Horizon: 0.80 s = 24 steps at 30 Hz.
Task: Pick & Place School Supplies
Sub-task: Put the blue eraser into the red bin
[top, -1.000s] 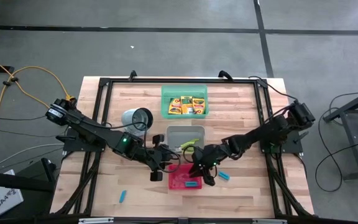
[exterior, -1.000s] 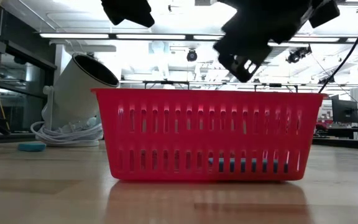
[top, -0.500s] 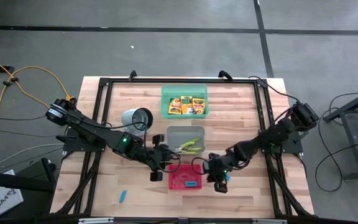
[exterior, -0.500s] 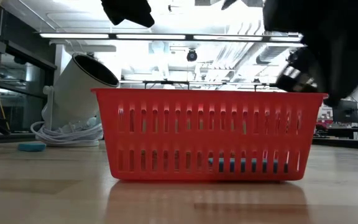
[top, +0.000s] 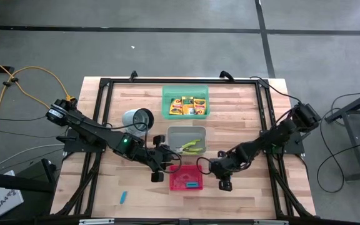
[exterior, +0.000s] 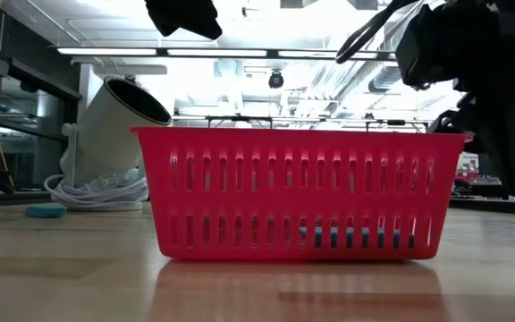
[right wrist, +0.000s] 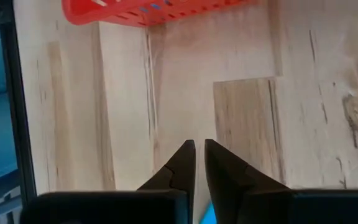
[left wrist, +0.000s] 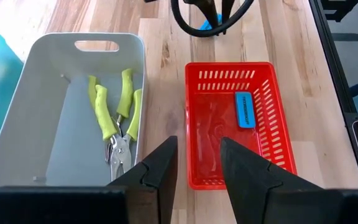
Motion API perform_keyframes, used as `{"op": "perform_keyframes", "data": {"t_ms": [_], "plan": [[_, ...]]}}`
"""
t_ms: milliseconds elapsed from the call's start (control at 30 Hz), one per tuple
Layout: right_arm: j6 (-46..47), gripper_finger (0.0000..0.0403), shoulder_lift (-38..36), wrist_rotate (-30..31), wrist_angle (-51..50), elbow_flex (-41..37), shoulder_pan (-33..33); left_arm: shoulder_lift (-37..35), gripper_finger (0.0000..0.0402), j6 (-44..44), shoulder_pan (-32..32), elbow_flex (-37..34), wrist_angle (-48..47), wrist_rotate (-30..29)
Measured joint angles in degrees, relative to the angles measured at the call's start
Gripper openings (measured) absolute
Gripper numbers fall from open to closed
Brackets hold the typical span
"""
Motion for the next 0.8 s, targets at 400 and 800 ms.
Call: {"op": "perform_keyframes", "data": {"t_ms": [400,800], "plan": [[4.84,0.0039,-4.16,-1.47,-6.21,0.00,-0.27,0.00,0.0114,0.00,-0.01,0.00,-0.04,0.00],[9.27,0.0154,-4.13,5.20,-7.81,0.00,2.56,0.00,0.0114,-0.90,-0.04,0.00,-0.24,0.00]]}}
